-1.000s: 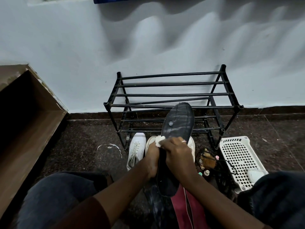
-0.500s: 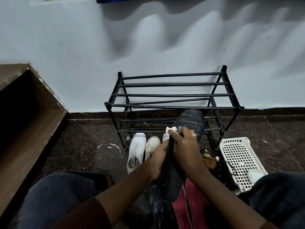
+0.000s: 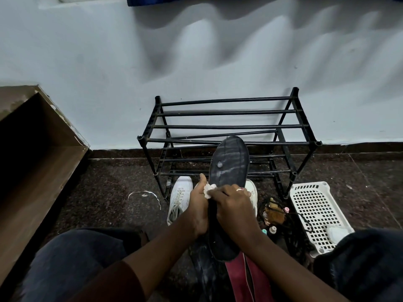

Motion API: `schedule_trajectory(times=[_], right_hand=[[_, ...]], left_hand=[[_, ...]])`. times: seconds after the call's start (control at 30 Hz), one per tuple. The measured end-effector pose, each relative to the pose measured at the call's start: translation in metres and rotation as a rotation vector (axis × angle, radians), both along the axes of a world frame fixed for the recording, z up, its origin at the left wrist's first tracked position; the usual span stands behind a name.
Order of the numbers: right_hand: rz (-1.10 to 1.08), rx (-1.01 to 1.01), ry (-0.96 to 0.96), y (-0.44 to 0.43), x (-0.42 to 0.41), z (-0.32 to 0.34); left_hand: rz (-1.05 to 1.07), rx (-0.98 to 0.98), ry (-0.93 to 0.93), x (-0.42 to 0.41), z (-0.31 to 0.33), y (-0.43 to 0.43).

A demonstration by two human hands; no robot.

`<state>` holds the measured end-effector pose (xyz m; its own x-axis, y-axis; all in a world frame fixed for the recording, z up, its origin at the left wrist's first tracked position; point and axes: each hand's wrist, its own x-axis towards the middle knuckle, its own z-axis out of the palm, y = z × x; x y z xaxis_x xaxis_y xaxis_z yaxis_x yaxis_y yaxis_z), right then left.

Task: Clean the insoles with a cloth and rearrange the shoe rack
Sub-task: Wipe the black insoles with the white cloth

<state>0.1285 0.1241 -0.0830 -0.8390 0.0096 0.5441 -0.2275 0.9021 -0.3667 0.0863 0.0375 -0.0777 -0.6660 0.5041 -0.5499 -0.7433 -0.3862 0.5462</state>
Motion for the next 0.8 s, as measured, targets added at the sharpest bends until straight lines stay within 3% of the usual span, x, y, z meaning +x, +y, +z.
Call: schedule_trajectory(times=[0.17,0.3,0.47,0.8], right_hand=[[-0.084,-0.010,-0.045,0.020,-0.013,0.013],[-0.128,-0.120,-0.077,0.035,-0.019,0.014],[-0.131,-0.108,-0.045,0.035,-0.021,0.012],[0.047,-0.081,-0.143,0.008,-0.004,0.001]], left_hand=[[-0.054,-0.086,0.005,0.006,-0.002,0.011],[-0.108,-0.065,0.016,0.015,-0.004,0.020],[-0.164,-0.071,0.018,0.016,-0.008,0.019],[0.015,0.024,0.006,-0.009,-0.019,0.001]])
